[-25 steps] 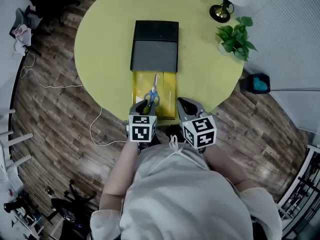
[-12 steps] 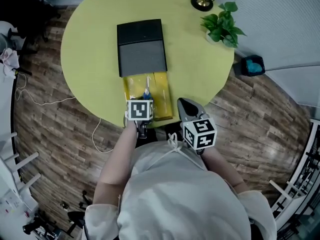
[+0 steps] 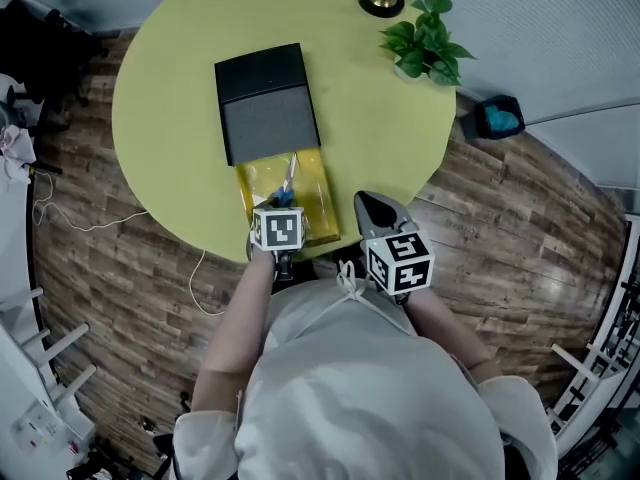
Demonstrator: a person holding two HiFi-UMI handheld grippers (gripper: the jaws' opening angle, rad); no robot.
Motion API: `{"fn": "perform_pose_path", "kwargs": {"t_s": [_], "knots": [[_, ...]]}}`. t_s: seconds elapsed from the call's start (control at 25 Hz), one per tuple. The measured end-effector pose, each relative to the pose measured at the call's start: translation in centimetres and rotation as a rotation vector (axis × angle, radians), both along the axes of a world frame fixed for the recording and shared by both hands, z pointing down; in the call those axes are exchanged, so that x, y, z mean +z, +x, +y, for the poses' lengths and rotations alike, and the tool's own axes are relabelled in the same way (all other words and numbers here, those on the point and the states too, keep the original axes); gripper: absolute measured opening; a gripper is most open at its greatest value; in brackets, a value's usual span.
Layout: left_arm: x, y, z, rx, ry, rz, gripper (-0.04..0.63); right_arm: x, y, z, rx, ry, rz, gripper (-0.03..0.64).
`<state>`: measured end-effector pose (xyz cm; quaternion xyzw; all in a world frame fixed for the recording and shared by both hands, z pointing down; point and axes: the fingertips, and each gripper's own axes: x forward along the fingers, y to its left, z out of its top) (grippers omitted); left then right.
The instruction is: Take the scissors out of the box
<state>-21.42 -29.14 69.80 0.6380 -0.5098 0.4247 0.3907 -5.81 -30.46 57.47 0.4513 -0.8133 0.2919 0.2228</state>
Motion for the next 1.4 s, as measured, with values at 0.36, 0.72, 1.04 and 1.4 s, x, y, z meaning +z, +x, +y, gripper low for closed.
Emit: {"fn": "perform_pose_path", "kwargs": {"t_s": [0.36,0.72,1.04,1.4], "knots": [[-0.1,-0.5,0.0,-0.013,-0.022,0.011,0.097,-0.2,-1.2,0.8,-0.016,-0.003,0.002,-0.002],[-1.4,0.3,1.5,0.051,-0.035,0.115,0.094,-0.8,-1.9,2.0,-0.031,0.007,0.021,-0.002],[-6.0,0.8,2.6,0.104,0.082,0.231,0.094,-1.9,-3.6,2.8,-0.024,0.037,0.027,-0.002],[-14.5,-0.2,2.1,0.174,0.410,0.244,0.094,-5.5,-4.6,2.4,0.029,0.111,0.005,-0.002]]}}
